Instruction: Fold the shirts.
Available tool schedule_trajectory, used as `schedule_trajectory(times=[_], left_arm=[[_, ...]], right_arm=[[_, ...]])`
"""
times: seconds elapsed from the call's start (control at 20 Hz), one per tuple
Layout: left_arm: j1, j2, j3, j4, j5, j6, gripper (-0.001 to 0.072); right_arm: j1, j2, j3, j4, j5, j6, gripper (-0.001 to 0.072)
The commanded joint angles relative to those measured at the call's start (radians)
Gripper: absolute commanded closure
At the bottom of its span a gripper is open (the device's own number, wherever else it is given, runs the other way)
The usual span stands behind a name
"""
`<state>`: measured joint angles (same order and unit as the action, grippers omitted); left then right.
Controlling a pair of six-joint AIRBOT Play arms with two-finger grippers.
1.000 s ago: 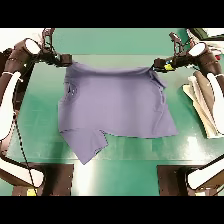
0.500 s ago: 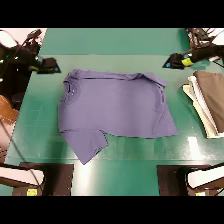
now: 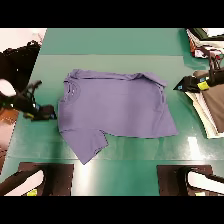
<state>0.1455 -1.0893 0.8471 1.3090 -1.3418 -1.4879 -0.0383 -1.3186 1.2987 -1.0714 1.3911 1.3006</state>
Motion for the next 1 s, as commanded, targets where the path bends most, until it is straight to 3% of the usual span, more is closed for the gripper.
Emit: schedule_trajectory(times=[0.0,0.35,0.9,0.95], left_arm=[[0.002,0.077,-0.194,-0.035,0.040,-0.027,0.0224],[0.002,0.074,-0.280,-0.186,0.238,-0.024,0.0225],[-0.002,0.071,-0.282,-0.203,0.225,-0.023,0.0228],[-0.002,0.071,-0.282,-0.203,0.226,-0.023,0.0417]], right_arm=[[-0.009,0.071,-0.104,-0.001,-0.015,0.000,0.0191],[-0.009,0.145,-0.136,0.005,-0.037,0.000,0.0192],[-0.010,0.197,-0.136,-0.004,-0.018,0.000,0.0191],[-0.015,0.197,-0.136,-0.004,-0.013,0.001,0.0192]])
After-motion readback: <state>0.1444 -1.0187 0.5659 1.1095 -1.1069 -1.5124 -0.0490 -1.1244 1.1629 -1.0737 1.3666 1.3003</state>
